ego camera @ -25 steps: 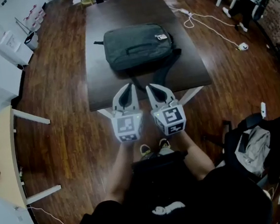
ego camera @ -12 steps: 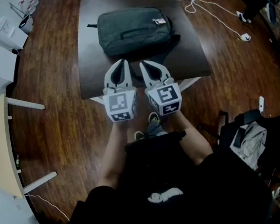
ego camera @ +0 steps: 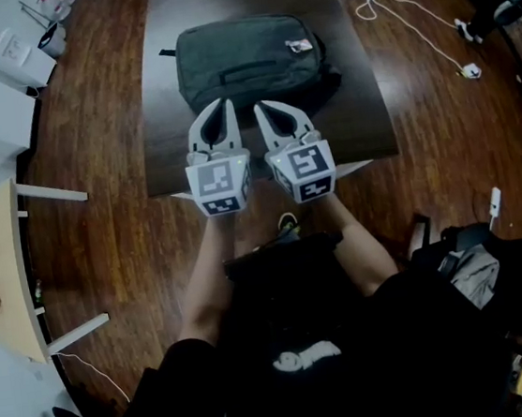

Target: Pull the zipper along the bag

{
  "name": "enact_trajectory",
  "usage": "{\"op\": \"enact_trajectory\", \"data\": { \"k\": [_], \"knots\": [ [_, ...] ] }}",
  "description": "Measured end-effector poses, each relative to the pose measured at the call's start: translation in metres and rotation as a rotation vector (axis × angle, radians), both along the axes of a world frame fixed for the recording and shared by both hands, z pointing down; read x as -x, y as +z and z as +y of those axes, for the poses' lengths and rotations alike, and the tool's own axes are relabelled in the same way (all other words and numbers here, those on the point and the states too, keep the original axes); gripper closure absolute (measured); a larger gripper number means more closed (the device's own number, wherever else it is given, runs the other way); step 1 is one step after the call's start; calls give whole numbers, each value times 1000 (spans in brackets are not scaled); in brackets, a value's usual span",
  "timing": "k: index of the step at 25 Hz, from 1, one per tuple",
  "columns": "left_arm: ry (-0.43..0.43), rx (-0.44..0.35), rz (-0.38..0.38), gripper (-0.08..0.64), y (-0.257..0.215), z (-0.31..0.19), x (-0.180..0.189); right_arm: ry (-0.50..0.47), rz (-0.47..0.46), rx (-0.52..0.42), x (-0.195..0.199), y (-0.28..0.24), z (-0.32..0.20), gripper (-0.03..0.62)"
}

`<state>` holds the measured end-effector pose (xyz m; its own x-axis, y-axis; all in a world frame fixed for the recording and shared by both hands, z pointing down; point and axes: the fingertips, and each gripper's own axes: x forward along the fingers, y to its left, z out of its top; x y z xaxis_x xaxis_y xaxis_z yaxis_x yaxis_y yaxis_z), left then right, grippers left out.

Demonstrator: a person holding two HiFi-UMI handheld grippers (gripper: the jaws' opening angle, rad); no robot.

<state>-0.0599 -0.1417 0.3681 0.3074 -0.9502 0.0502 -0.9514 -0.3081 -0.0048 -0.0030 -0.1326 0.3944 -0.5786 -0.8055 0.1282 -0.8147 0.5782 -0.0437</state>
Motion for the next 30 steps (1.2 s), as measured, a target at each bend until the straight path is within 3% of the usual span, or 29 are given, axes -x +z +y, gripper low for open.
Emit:
{"op": "enact_trajectory", "data": {
  "k": [12,22,29,30],
  "knots": [
    [-37,14,-26,563,6,-34,-3,-45,-22,21,1,9,-37,572],
    [-36,62,-8,563,33,-73,32,-51,23,51,30,31,-73,572],
    [-5,101,11,563,56,-136,67,-58,208,102,61,74,-121,562],
    [0,105,14,563,59,-144,71,-67,250,116,67,84,-127,514]
  ]
}}
